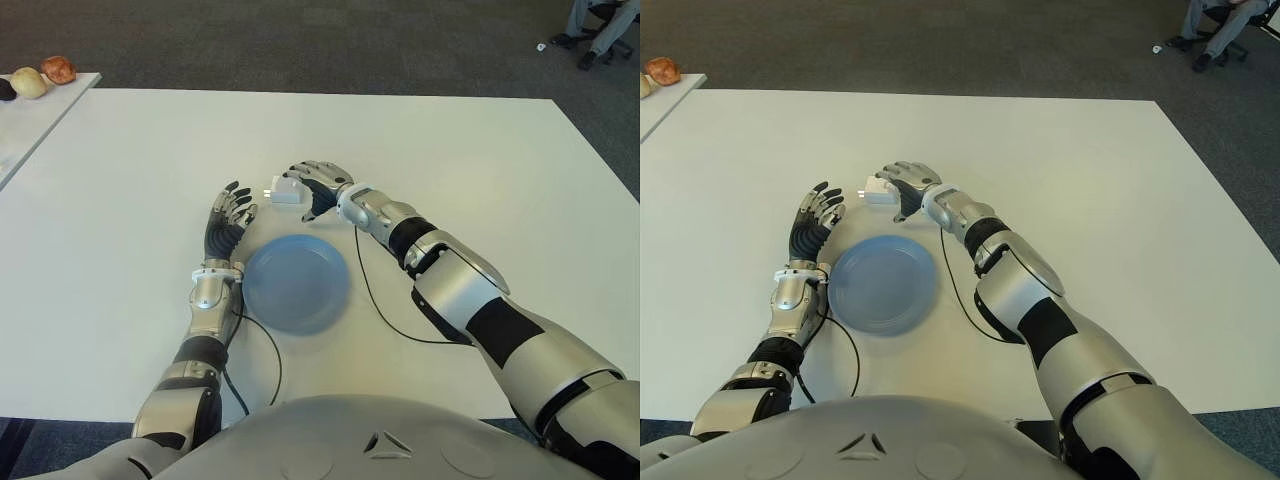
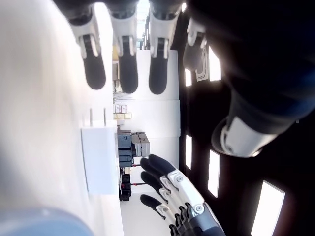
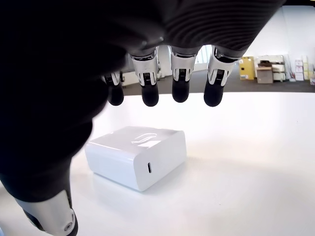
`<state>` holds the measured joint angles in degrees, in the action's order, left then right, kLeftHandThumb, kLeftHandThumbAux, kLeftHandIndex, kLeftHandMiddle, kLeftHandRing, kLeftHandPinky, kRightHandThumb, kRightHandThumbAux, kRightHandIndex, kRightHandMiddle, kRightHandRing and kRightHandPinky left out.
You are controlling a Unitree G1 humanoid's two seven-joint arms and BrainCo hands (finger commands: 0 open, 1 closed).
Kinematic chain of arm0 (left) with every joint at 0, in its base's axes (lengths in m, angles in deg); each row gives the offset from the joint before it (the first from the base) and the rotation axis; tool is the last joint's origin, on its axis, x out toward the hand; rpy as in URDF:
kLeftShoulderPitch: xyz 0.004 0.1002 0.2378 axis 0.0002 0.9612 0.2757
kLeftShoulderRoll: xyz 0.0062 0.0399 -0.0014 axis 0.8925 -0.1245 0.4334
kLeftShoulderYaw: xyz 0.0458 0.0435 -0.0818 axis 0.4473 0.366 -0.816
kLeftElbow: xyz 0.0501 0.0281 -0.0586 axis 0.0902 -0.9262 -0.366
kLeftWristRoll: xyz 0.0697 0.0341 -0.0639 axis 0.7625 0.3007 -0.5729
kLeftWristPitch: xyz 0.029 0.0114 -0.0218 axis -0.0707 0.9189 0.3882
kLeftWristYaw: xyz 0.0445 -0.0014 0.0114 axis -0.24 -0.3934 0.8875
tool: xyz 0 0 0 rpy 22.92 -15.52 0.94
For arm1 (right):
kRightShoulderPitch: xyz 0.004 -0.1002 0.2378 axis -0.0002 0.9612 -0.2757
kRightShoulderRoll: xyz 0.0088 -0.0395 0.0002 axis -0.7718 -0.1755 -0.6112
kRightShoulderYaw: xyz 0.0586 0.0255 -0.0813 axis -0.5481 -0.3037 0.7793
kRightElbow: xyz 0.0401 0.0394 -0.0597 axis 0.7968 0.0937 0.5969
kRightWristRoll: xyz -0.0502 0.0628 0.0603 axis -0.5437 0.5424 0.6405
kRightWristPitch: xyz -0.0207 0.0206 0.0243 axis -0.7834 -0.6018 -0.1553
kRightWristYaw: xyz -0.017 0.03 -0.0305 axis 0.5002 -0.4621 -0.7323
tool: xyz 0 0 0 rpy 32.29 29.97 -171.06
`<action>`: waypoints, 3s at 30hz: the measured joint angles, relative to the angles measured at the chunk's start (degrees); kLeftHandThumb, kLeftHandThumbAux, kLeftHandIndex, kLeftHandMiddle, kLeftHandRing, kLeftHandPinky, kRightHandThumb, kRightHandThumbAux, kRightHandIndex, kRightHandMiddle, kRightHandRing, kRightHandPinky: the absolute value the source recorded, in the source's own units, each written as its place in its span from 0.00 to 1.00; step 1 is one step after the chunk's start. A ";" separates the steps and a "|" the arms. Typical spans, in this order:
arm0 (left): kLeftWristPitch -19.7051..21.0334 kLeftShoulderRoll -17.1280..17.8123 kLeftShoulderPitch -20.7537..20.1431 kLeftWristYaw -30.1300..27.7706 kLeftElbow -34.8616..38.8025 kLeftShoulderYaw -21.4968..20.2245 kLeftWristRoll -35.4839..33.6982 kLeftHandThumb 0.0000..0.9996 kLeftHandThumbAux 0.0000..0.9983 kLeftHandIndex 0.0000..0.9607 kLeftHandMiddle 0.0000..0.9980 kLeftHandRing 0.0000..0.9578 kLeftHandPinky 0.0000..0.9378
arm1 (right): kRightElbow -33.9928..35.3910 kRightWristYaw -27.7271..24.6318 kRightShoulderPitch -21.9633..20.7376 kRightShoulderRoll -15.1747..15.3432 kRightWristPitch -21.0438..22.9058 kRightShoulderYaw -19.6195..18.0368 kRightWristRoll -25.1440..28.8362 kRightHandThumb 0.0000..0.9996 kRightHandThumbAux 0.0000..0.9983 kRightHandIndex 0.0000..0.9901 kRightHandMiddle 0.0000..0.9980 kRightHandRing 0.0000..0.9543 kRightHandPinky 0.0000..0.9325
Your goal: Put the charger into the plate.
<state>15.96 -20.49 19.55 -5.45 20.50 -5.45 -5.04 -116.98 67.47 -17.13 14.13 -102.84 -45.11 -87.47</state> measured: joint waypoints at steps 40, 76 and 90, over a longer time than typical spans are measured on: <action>3.87 -1.82 9.30 0.00 12.94 2.23 0.65 0.01 0.65 0.16 0.23 0.23 0.25 | 0.50 -1.48 3.34 1.32 -1.66 1.30 0.15 0.00 0.66 0.00 0.02 0.02 0.00; 3.89 -1.57 8.86 0.19 12.31 1.96 1.00 0.00 0.65 0.13 0.20 0.21 0.23 | 2.08 -6.26 2.73 12.48 -5.62 1.04 0.98 0.00 0.71 0.00 0.04 0.03 0.00; 3.87 -1.19 8.81 0.18 12.28 1.88 0.94 0.01 0.65 0.13 0.21 0.21 0.24 | 3.15 -6.63 2.87 17.73 -8.48 1.27 0.94 0.00 0.71 0.00 0.06 0.04 0.01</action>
<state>19.83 -21.67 28.36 -5.27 32.77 -3.57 -4.10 -113.84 60.84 -14.25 31.86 -111.33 -43.84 -86.52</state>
